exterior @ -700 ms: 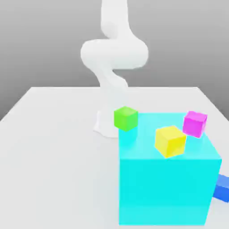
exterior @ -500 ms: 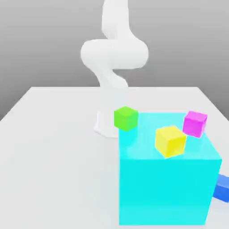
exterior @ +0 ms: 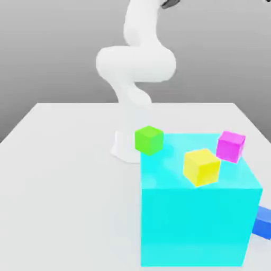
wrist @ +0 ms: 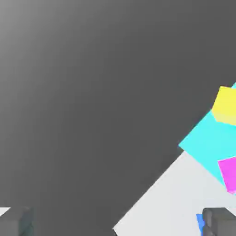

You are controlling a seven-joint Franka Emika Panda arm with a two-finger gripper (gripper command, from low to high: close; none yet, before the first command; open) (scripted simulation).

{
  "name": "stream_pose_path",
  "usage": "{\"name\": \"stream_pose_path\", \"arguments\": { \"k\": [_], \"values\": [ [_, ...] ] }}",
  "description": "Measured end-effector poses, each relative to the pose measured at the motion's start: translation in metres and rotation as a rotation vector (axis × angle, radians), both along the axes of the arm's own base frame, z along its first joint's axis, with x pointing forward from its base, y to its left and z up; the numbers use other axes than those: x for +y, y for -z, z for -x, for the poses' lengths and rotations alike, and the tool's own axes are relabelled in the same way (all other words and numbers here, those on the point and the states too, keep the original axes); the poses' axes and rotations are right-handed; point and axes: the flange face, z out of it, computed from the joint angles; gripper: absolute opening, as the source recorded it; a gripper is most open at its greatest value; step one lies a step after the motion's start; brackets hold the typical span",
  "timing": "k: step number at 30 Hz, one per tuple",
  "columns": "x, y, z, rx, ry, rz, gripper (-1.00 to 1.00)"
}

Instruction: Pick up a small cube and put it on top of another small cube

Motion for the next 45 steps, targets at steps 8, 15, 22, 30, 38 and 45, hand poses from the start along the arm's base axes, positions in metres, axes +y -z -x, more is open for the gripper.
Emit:
{"name": "stream_pose_path", "arguments": {
  "k": [8,15,22,30,38,45],
  "values": [
    [0.057,0.127,-0.029,0.206,0.336,-0.133,0.00],
    [0.063,0.261,-0.063,0.395,0.710,-0.214,0.00],
    [0.030,0.399,-0.089,0.558,1.123,-0.268,0.00],
    [0.026,0.461,-0.090,0.568,1.156,-0.271,-1.00],
    [0.021,0.385,-0.098,0.575,1.140,-0.266,-1.00],
    [-0.013,0.276,-0.137,0.603,1.088,-0.275,-1.00]
  ]
}}
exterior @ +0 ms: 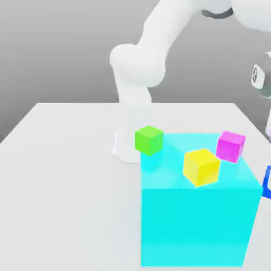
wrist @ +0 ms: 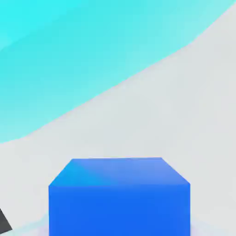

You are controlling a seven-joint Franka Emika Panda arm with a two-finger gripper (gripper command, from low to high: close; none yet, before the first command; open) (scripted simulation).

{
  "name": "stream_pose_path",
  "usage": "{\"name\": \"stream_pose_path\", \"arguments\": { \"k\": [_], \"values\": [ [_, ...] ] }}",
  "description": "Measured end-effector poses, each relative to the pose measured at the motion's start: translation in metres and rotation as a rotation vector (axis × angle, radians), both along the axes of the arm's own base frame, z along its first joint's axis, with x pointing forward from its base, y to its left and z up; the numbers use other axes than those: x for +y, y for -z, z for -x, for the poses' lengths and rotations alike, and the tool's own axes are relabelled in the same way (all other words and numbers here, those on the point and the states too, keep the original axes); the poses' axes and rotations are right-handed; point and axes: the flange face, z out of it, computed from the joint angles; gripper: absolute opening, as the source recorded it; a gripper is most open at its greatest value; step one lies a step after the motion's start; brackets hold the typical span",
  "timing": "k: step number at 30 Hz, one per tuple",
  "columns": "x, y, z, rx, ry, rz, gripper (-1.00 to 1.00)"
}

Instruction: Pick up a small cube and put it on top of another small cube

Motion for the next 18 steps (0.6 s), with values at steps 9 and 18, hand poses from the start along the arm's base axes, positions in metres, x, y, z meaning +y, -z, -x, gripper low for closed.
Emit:
{"name": "stream_pose_path", "arguments": {
  "k": [9,18],
  "values": [
    [-0.102,-0.120,-0.027,-0.008,0.112,0.018,-1.00],
    [-0.158,-0.086,-0.030,-0.005,0.225,0.035,1.00]
  ]
}}
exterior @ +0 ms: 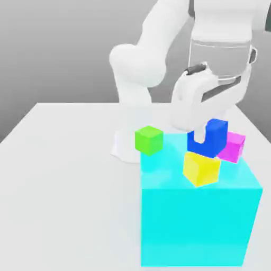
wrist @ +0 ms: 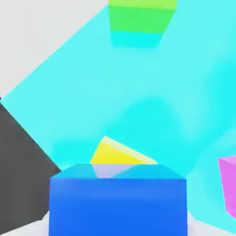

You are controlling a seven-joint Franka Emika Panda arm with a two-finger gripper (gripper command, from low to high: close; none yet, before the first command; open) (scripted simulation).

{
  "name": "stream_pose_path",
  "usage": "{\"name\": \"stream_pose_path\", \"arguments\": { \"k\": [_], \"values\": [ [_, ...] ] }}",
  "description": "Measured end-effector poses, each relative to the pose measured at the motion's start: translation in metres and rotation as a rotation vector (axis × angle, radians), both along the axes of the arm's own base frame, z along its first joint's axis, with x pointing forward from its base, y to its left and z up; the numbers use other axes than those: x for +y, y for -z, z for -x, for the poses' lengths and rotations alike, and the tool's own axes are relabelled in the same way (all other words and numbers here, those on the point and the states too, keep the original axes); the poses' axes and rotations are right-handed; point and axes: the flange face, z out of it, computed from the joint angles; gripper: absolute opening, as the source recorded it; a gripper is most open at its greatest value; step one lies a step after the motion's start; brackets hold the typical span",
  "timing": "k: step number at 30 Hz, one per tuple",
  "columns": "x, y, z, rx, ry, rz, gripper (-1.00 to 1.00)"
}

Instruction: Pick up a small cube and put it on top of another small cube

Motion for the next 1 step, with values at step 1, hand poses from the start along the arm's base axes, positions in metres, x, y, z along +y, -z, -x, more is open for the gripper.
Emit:
{"name": "stream_pose_path", "arguments": {
  "k": [1],
  "values": [
    [0.0000,0.0000,0.0000,0.000,0.000,0.000,1.00]
  ]
}}
